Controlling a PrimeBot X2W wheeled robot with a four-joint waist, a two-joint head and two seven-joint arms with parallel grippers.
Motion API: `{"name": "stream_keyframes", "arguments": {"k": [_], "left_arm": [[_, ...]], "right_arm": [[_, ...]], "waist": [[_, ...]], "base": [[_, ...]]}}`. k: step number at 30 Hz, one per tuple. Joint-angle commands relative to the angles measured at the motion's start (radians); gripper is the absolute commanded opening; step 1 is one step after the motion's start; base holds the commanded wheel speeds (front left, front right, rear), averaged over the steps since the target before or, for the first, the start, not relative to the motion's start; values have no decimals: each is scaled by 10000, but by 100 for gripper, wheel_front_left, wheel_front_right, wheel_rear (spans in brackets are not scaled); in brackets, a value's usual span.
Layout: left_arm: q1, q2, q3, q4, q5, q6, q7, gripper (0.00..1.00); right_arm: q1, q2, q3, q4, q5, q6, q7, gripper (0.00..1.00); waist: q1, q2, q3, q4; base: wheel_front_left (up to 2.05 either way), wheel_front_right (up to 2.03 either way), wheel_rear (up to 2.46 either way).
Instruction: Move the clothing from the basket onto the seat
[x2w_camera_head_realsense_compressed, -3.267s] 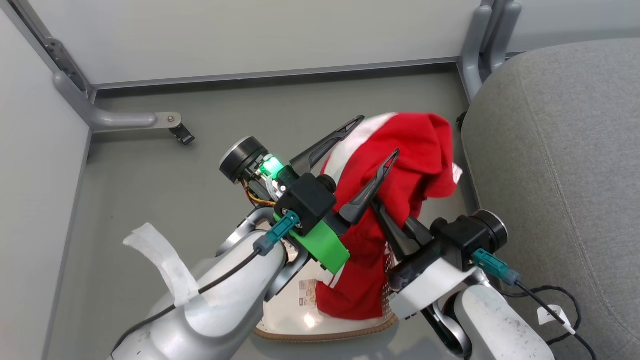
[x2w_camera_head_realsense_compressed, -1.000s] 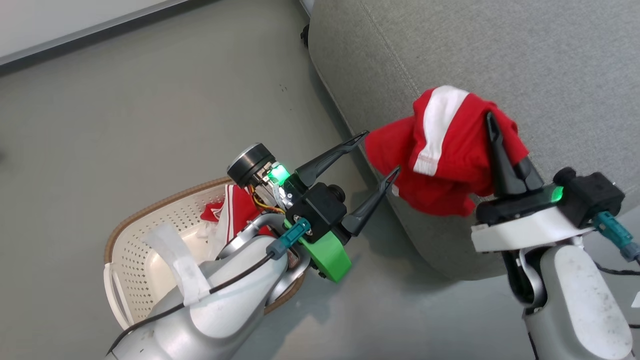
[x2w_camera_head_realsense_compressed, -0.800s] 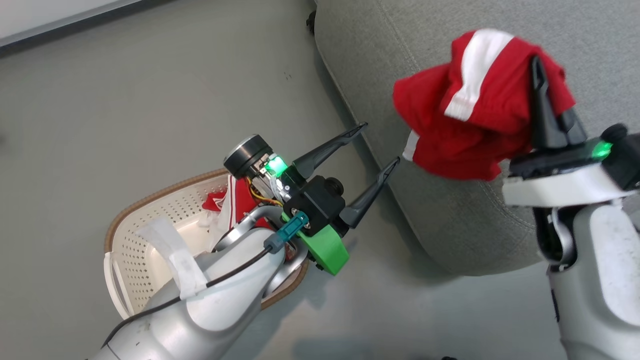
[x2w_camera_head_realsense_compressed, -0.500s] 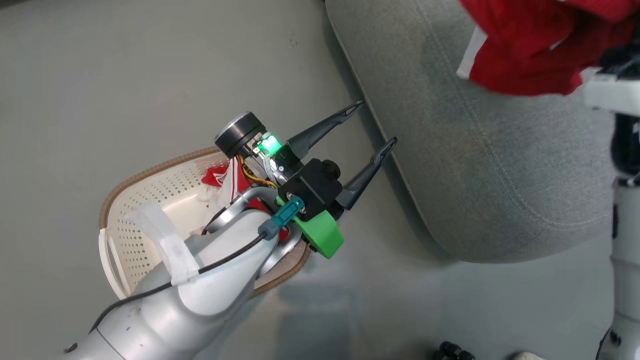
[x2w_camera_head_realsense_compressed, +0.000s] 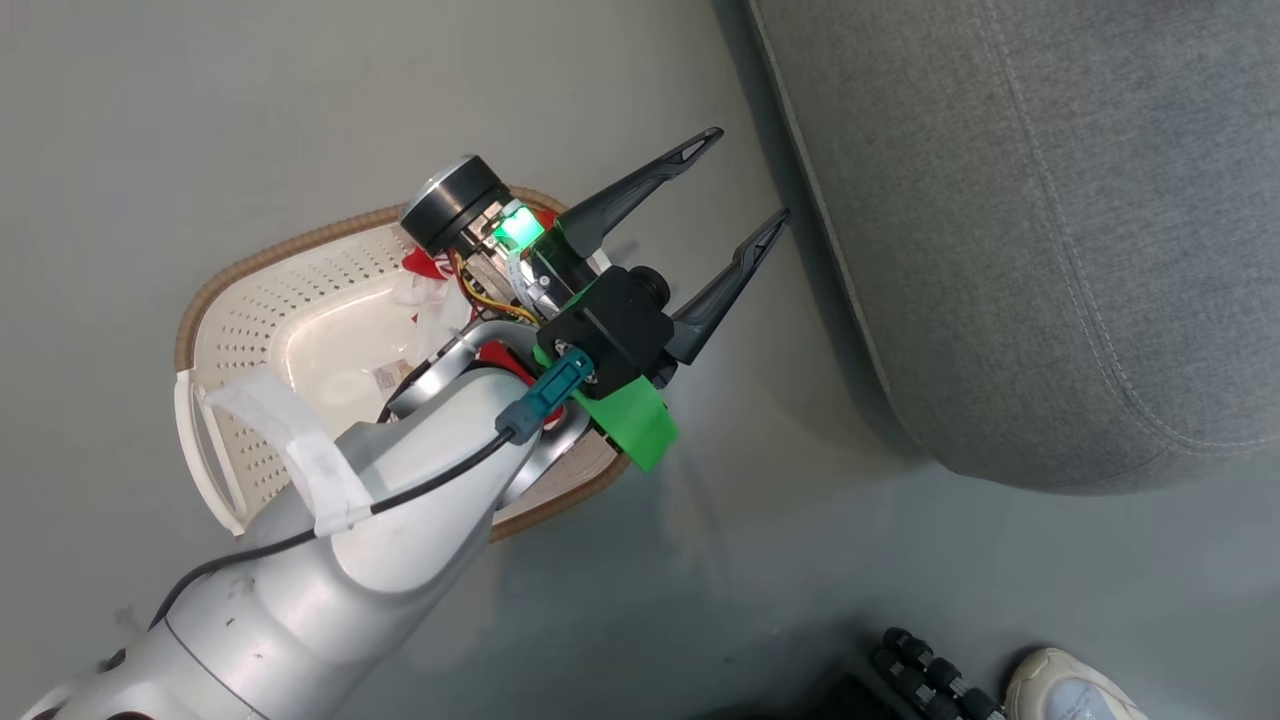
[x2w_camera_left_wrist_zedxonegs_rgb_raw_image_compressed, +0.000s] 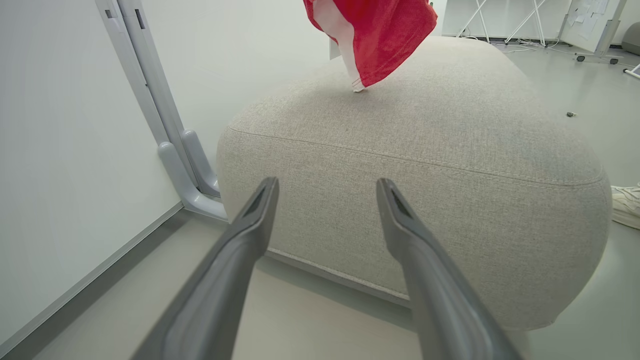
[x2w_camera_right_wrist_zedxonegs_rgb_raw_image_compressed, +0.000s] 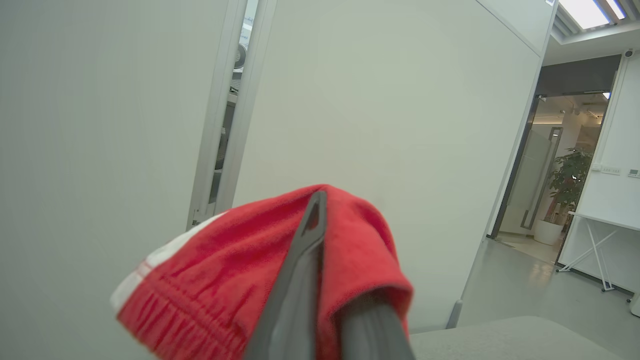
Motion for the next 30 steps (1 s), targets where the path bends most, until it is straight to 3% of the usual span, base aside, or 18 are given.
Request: {"name": "stream_keyframes", "arguments": {"k": [1, 18, 24, 25, 26, 27, 30], "left_arm": [[-203, 74, 54, -47, 63, 45, -44, 100], [-409, 84, 199, -375, 252, 53, -51, 100], [-345, 48, 290, -404, 276, 14, -52, 100], [-318, 36, 307, -399, 274, 18, -52, 100], [-272, 29, 339, -393, 275, 23, -52, 100], [-219, 32, 365, -381, 273, 33, -52, 100], [-26, -4, 443, -351, 246, 62, -52, 100]], "right_arm": [[-39, -70, -55, 275, 107, -3, -20, 0], [-635, -372, 46, 4677, -146, -5, -22, 0], [-676, -414, 35, 5607, -307, -5, -20, 2], [-641, -401, 21, 5641, -319, -5, -20, 22], [-579, -355, -5, 5654, -310, -5, -20, 92], [-511, -296, -15, 5640, -258, -3, -20, 100], [-146, -227, -56, 5480, -182, -5, -20, 100]], "waist": [[0, -1, 367, 140], [0, -1, 1274, 528], [0, -1, 1338, 647], [0, -1, 1325, 648], [0, -1, 1288, 639], [0, -1, 1236, 620], [0, -1, 971, 571]], "base": [[0, 0, 0], [0, 0, 0], [0, 0, 0], [0, 0, 0], [0, 0, 0], [0, 0, 0], [0, 0, 0]]}}
